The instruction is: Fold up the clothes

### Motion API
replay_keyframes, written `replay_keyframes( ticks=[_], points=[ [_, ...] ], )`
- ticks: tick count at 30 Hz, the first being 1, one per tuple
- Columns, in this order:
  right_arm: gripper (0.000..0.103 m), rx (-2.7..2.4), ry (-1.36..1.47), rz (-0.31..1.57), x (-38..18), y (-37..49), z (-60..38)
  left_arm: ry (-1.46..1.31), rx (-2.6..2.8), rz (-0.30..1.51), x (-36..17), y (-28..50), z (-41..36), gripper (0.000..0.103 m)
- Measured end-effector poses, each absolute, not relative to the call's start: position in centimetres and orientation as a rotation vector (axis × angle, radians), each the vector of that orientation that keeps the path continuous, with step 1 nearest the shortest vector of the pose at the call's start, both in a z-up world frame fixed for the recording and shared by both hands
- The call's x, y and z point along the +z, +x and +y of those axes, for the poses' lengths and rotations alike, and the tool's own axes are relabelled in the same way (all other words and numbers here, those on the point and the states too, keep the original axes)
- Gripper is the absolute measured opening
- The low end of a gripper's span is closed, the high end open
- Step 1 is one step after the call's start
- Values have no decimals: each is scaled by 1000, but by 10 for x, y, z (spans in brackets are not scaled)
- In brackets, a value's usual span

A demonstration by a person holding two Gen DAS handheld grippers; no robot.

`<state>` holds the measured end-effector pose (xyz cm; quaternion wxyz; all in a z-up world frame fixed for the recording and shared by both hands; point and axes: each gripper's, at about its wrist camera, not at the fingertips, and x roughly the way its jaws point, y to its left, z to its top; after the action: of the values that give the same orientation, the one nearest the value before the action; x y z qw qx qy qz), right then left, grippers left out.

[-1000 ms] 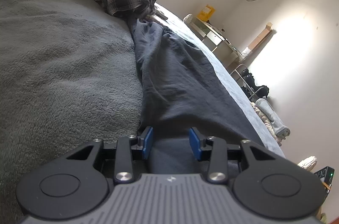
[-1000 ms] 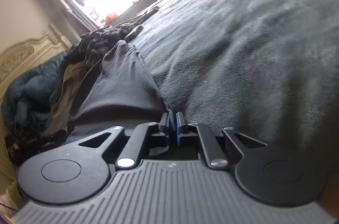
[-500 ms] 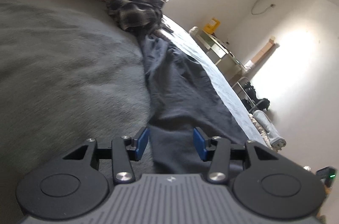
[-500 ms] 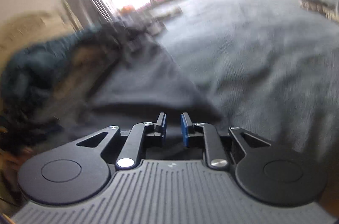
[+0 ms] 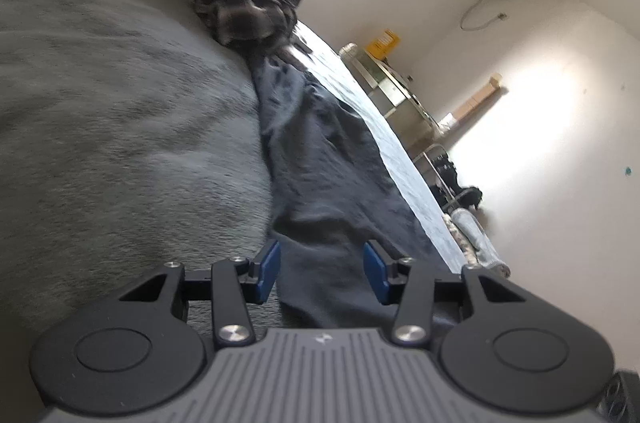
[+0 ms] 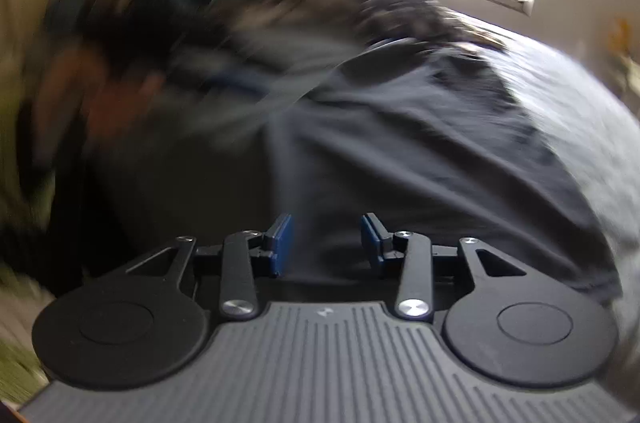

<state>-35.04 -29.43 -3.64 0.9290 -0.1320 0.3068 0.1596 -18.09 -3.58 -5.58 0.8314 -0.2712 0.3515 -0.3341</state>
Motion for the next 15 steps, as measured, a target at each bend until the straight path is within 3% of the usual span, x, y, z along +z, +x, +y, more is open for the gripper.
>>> replay_keyframes(
  ticks=[5, 12, 15],
  points=[
    [38, 295, -623, 587, -66, -361, -241, -527, -710, 808, -58, -176, -42, 43],
    [40, 289, -869, 574, -93, -367, -220, -504, -704, 831, -62, -177, -36, 41],
    [29, 274, -890, 573, -94, -362, -222, -504, -704, 846, -65, -176, -36, 38]
  ],
)
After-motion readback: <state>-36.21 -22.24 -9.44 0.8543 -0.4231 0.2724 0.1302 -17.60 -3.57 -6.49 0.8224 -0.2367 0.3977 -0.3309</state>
